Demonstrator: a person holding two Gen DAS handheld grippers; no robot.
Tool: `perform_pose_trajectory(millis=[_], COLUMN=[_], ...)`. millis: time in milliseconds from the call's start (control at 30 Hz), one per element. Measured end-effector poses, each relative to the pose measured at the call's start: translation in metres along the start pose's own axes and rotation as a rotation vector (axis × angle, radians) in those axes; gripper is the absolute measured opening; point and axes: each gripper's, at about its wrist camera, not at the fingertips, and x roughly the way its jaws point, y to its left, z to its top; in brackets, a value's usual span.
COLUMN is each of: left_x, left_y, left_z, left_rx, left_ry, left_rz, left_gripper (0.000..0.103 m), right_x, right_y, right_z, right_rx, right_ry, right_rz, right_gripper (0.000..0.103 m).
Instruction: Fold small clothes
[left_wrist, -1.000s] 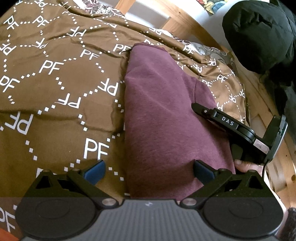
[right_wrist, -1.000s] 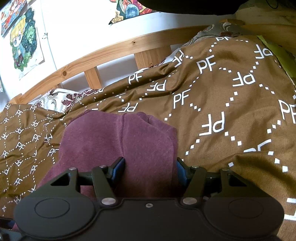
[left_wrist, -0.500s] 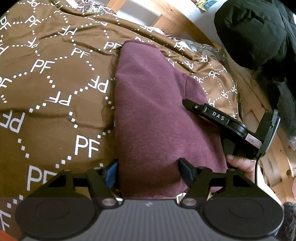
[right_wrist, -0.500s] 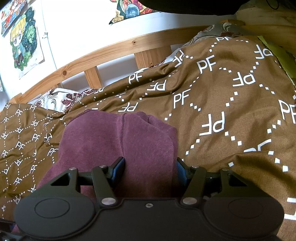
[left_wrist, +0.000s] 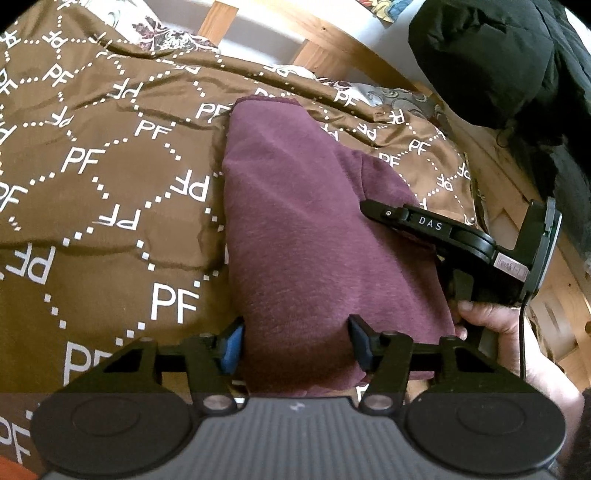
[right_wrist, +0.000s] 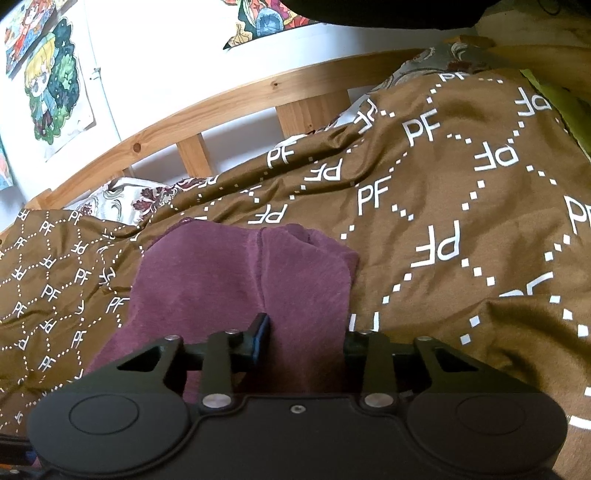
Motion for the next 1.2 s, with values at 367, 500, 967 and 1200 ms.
perform_pose_trajectory(millis=[367, 500, 967, 1200], left_x=[-0.020, -0.033, -0.074, -0.070], left_y=[-0.021, -0.032, -0.020, 0.029], left_z=[0.002, 0.000, 0.023, 0.058], left_rx=[0.105, 0.161, 0.253, 0.093], left_ry=[-0.041, -0.069, -0.268, -0.338], left_rz=[0.029, 0.050, 0.208, 0.286], left_gripper=[0.053, 0.053, 0.053, 0.053], right_x=[-0.025, -0.042, -0.067, 0.000], right_y=[0.011, 0.022, 0.089, 0.139], right_z=[0.006, 0.010, 0.032, 0.069], right_rx=[-0.011, -0.021, -0.122, -0.164], right_ry=[-0.061, -0.099, -0.265, -0.216], right_rz=[0.022, 0.035, 0.090, 0.135], right_gripper=[0.018, 0.017, 0.017, 0.017])
